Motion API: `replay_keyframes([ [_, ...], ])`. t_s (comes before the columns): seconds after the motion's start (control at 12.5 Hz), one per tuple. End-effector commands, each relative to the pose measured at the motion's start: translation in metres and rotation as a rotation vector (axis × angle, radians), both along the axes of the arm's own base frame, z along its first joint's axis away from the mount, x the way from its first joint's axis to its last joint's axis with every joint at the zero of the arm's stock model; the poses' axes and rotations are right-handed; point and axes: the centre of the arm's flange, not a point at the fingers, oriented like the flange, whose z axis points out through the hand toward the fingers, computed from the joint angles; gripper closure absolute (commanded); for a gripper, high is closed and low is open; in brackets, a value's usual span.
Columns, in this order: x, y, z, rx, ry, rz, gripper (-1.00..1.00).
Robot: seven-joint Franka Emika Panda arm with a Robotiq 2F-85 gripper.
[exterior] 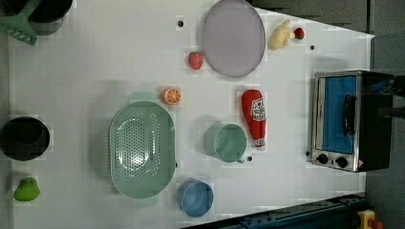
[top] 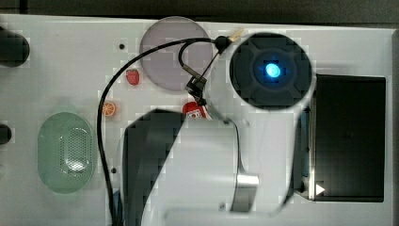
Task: Pick Ketchup from the table and place it in strainer.
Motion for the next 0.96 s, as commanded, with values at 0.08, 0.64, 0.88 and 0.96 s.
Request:
replay_keyframes([
  [0.08,0.004,0.012,-0.075,0.035,0.052,0.445,-1.0],
  [0.64,-0.002,0.025,-0.196,0.023,-0.035,0.775,-1.0],
  [0.88,-0.011,0.03,-0.243,0.03,-0.006,0.789,-1.0],
  [0.96,-0.013,0.03,-0.257,0.014,0.005,0.807,-1.0],
])
